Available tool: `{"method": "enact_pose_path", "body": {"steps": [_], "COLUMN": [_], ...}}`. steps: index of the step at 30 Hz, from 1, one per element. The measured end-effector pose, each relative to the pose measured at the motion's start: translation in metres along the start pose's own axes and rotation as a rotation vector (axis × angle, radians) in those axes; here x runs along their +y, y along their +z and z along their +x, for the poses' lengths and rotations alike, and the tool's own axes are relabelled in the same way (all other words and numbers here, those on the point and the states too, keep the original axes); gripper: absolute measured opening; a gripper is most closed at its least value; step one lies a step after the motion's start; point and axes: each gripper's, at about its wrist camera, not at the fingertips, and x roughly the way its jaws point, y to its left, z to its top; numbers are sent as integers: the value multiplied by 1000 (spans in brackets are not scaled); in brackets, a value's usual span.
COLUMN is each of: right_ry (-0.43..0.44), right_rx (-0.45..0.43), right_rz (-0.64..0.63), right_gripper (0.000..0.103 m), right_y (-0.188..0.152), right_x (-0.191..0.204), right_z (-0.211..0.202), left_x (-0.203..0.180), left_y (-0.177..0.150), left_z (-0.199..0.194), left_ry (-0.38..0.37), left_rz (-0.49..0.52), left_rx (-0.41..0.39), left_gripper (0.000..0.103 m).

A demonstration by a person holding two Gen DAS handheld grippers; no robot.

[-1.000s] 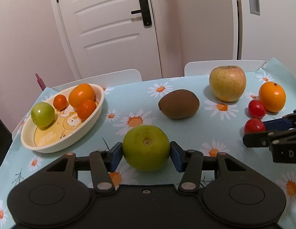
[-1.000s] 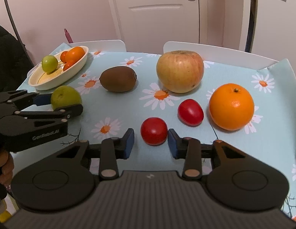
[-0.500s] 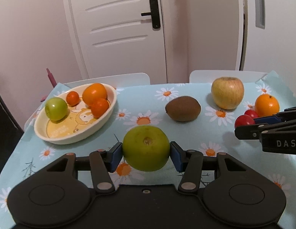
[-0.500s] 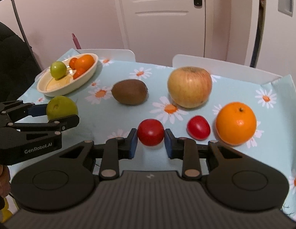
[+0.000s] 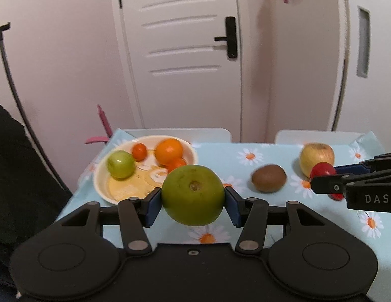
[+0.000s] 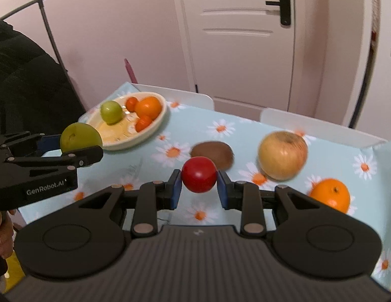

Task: Organize fruits
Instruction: 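Carry both fruits to the bowl while the left gripper releases the green apple inside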

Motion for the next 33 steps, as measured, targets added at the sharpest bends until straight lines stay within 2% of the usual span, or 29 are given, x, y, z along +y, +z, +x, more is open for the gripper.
{"method": "enact_pose_path", "body": {"steps": [6,12,21,33], "right_ry": [10,11,-12,-86], "right_rx": [2,16,23,61], "right_rz": [12,19,59,113], "right_gripper": [45,45,45,45], "right_y": [24,42,63,70], "right_x": [26,60,100,126], "right_z": [4,25,64,118], "left_x": [35,71,115,148], "left_y": [15,25,29,19], "left_z": [-3,10,56,119], "left_ry": [8,-10,-67,-163], "left_rz": [0,23,99,138], "left_rx": [4,20,63,121], "left_gripper": [57,57,57,57]}}
